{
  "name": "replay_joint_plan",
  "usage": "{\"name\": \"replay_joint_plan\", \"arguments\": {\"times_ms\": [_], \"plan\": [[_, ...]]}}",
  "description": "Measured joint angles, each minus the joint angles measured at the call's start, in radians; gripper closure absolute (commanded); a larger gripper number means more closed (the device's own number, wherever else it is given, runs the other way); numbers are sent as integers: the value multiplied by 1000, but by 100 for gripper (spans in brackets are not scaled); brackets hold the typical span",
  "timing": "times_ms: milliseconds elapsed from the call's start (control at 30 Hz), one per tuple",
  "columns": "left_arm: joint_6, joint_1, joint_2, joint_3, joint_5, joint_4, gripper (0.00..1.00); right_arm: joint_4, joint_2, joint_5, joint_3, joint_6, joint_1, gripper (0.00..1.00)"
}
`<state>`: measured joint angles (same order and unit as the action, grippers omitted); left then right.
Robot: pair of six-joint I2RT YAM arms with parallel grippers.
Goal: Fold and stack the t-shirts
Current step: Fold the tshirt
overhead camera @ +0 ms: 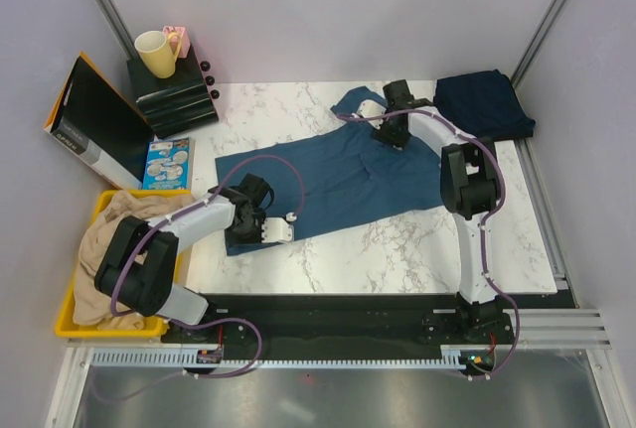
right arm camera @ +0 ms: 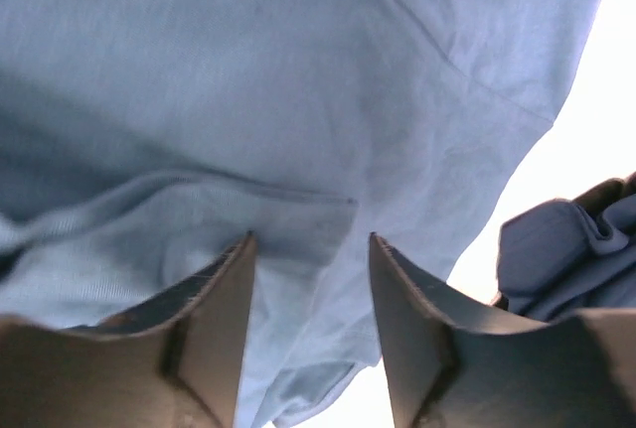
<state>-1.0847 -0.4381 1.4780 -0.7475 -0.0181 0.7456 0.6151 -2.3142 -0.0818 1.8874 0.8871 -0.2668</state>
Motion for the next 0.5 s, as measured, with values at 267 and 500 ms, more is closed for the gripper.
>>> {"name": "replay_joint_plan", "arguments": {"times_ms": [267, 500], "plan": [[50, 17, 27, -59, 61, 45, 68, 120, 121, 42, -32, -2, 3, 71], [72, 15, 28, -156, 182, 129, 68, 172, 359, 60, -287, 11, 3, 87]]}}
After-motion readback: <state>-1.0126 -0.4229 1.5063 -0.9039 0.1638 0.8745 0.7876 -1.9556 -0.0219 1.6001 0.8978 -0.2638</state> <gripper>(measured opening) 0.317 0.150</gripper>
